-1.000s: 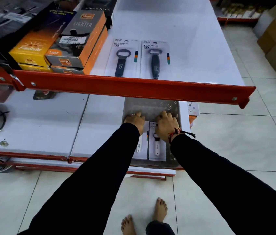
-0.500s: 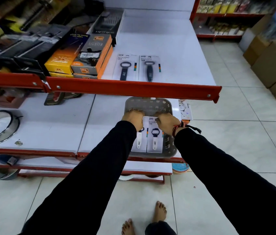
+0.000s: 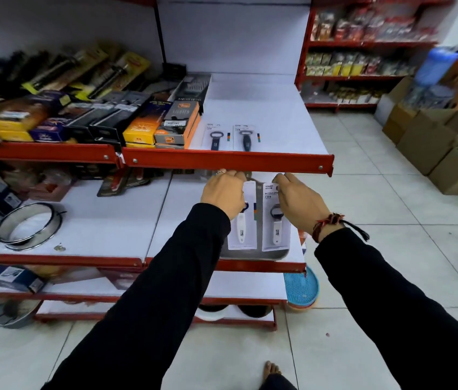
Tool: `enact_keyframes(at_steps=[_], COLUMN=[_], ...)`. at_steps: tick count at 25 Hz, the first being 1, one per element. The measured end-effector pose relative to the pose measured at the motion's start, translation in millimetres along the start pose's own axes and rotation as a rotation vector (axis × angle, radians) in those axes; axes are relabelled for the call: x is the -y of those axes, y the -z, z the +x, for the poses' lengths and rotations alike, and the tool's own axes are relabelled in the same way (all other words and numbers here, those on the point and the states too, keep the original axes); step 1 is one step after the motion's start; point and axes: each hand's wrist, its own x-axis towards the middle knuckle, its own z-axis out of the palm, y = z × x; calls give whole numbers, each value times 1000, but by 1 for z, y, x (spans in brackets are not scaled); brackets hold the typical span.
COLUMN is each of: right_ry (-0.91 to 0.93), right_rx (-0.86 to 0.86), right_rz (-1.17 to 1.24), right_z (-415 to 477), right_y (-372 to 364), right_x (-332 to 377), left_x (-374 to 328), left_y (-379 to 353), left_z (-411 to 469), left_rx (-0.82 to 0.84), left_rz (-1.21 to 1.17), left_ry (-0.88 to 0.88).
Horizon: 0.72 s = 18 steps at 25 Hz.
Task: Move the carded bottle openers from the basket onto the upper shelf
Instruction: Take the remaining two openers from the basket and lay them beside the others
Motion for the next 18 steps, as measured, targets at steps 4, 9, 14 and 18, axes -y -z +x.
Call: enact_keyframes(at_steps=[4, 9, 14, 18], right_ry=[32, 40, 29, -46], right_rx=[-87, -210, -296, -226], right_rz=[-7, -9, -26, -23], right_z=[2, 41, 107, 157], right_y=[50, 113, 155, 158], right_x=[5, -4, -33, -62], left_x=[-17, -37, -60, -72], left_y=[48, 104, 141, 142], left_z=[12, 56, 124, 187], left_rx=[-91, -134, -152, -61], left_rz=[50, 78, 115, 165], left_ry=[-54, -90, -102, -73])
